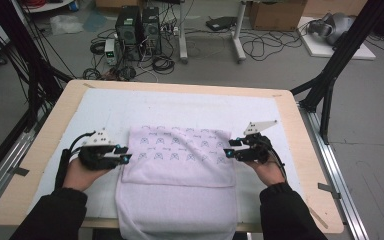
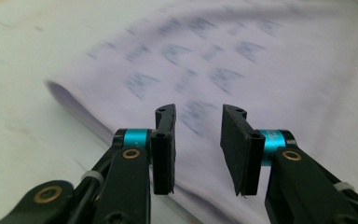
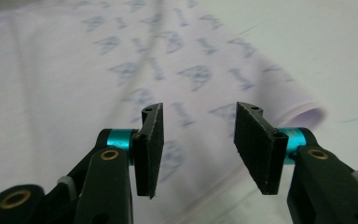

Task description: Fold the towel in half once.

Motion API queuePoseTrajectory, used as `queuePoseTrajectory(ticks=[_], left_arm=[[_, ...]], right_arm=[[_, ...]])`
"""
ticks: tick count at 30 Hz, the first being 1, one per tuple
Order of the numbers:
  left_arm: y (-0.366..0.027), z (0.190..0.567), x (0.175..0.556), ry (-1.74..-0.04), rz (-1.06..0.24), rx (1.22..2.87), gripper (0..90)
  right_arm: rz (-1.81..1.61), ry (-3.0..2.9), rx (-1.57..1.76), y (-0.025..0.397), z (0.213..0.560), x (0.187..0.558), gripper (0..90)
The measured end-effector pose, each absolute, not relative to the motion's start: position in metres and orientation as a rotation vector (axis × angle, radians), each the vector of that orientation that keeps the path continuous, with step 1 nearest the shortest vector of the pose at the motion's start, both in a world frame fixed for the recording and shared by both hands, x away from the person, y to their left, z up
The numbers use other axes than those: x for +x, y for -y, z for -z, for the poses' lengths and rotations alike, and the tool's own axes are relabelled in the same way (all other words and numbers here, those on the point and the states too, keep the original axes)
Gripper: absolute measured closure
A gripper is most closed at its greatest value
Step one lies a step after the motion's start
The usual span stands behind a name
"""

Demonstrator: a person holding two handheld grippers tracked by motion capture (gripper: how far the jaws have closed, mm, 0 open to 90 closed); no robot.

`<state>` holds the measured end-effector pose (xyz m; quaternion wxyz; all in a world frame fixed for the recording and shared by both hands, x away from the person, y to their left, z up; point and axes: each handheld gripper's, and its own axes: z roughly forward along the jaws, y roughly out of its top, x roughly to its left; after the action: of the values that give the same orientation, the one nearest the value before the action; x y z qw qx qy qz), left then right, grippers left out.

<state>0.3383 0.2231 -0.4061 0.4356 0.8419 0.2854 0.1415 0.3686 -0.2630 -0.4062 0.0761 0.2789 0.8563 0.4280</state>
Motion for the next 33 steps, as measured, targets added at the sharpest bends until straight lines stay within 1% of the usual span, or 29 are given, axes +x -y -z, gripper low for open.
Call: queuePoseTrajectory(ticks=[2,4,6,7,9,11,13,14,15,16,17,18,19,21,23,24,26,28,29,31,33], left_arm=[[-0.221,0.409,0.359,-0.775,-0.352,2.063,64.1],[-0.221,0.415,0.376,-0.845,-0.399,2.043,62.2],[-0.222,0.423,0.391,-0.920,-0.386,2.036,58.6],[-0.222,0.426,0.395,-0.937,-0.379,2.048,56.4],[-0.220,0.435,0.403,-0.971,-0.372,2.071,55.3],[-0.217,0.441,0.406,-0.977,-0.352,2.076,53.7],[-0.212,0.444,0.406,-0.969,-0.398,2.097,56.9],[-0.211,0.444,0.406,-0.970,-0.413,2.094,62.2],[-0.211,0.444,0.406,-0.960,-0.393,2.096,71.6],[-0.210,0.444,0.407,-0.963,-0.390,2.098,76.8],[-0.210,0.444,0.408,-0.970,-0.385,2.100,81.4],[-0.207,0.442,0.409,-0.969,-0.396,2.122,83.2],[-0.205,0.440,0.409,-0.961,-0.413,2.138,85.0],[-0.202,0.438,0.408,-0.956,-0.475,2.162,86.2],[-0.202,0.435,0.410,-0.976,-0.500,2.168,86.6],[-0.200,0.430,0.409,-0.967,-0.566,2.176,86.8],[-0.198,0.416,0.413,-0.964,-0.622,2.145,87.0],[-0.198,0.396,0.419,-0.969,-0.695,2.117,87.1],[-0.198,0.388,0.422,-0.965,-0.710,2.105,87.1],[-0.198,0.363,0.429,-0.953,-0.774,2.073,87.1],[-0.199,0.336,0.438,-0.937,-0.807,2.039,87.1]], right_arm=[[-1.243,-2.552,0.855,0.264,0.406,0.384,50.9],[-1.203,-2.533,0.882,0.266,0.408,0.398,48.2],[-1.202,-2.518,0.919,0.269,0.414,0.410,46.2],[-1.197,-2.515,0.937,0.271,0.419,0.415,44.6],[-1.163,-2.516,0.976,0.274,0.429,0.422,41.8],[-1.158,-2.523,1.006,0.276,0.437,0.426,41.4],[-1.160,-2.537,1.004,0.275,0.442,0.429,42.1],[-1.155,-2.541,1.003,0.273,0.443,0.429,44.7],[-1.141,-2.544,0.986,0.270,0.445,0.430,48.1],[-1.132,-2.536,0.992,0.269,0.445,0.429,53.3],[-1.149,-2.528,1.015,0.270,0.445,0.431,63.0],[-1.167,-2.530,1.033,0.270,0.445,0.431,72.0],[-1.206,-2.559,1.020,0.268,0.446,0.432,83.2],[-1.184,-2.571,0.991,0.264,0.445,0.432,85.0],[-1.149,-2.561,0.994,0.264,0.441,0.433,85.7],[-1.138,-2.548,0.992,0.265,0.438,0.434,85.8],[-1.159,-2.519,0.989,0.267,0.425,0.437,86.0],[-1.141,-2.495,0.959,0.267,0.406,0.442,86.0],[-1.131,-2.482,0.946,0.266,0.394,0.446,86.0],[-1.127,-2.447,0.913,0.264,0.371,0.452,86.0],[-1.125,-2.411,0.885,0.263,0.347,0.458,86.0]])
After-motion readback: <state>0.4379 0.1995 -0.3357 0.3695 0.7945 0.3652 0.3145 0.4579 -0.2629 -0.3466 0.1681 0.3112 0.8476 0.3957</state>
